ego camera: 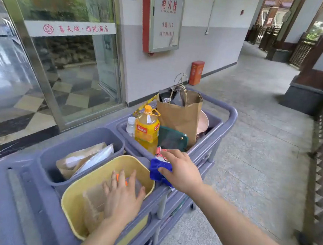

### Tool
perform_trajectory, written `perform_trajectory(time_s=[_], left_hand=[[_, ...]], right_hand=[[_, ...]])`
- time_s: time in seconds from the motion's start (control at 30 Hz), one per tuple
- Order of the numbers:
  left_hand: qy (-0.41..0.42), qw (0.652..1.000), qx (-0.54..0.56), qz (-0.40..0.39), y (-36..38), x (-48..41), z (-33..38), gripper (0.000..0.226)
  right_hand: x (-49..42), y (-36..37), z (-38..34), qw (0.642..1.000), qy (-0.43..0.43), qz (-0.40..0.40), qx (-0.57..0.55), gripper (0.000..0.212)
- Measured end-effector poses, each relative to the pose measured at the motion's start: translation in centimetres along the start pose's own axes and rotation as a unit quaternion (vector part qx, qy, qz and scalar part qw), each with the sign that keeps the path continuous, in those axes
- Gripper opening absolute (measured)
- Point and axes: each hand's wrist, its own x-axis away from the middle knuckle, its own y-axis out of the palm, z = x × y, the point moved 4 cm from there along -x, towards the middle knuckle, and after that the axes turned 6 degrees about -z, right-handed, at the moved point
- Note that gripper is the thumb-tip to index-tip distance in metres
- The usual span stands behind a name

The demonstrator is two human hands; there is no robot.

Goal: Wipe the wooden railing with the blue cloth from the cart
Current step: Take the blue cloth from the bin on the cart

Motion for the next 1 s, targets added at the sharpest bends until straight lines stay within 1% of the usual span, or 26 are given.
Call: perform_trajectory(time_s=[0.03,0.2,0.27,0.33,0.4,0.53,0.6,0.67,0.8,1.0], left_hand=[[-0.015,1.000,-0.001,-0.024,0.6,-0.1,0.0,0.064],[-0.046,0.998,0.009,-0.042,3.7,-0.3,0.6,0.065],[-0.059,0.997,0.008,-0.044,4.1,-0.6,0.5,0.064],[-0.069,0.996,0.018,-0.050,4.2,-0.9,0.4,0.063],[-0.074,0.995,0.017,-0.058,4.3,-1.1,0.4,0.062],[-0.071,0.996,-0.003,-0.062,4.3,-1.1,0.5,0.058],[-0.069,0.996,-0.005,-0.063,4.3,-0.9,0.5,0.059],[-0.069,0.996,-0.002,-0.063,4.2,-0.9,0.4,0.060],[-0.065,0.996,-0.005,-0.066,4.0,-0.8,0.5,0.057],[-0.057,0.996,0.007,-0.064,3.5,-0.7,0.4,0.061]], right_hand=[[-0.5,0.8,0.0,1.000,-0.001,-0.019,0.004,0.058],[-2.7,5.2,1.4,0.992,0.013,-0.101,0.070,0.072],[-3.1,6.8,2.1,0.988,0.006,-0.134,0.082,0.074],[-3.2,8.2,2.4,0.985,-0.005,-0.152,0.087,0.071],[-3.2,8.8,2.5,0.989,-0.011,-0.127,0.078,0.065],[-2.8,9.2,2.5,0.995,-0.008,-0.047,0.082,0.045],[-2.9,9.2,2.4,0.995,-0.011,-0.033,0.095,0.039],[-3.3,8.8,2.4,0.994,-0.021,-0.037,0.096,0.034],[-4.2,6.8,2.3,0.996,-0.038,-0.027,0.074,0.031],[-3.8,3.3,2.7,0.998,-0.028,0.057,0.023,0.030]])
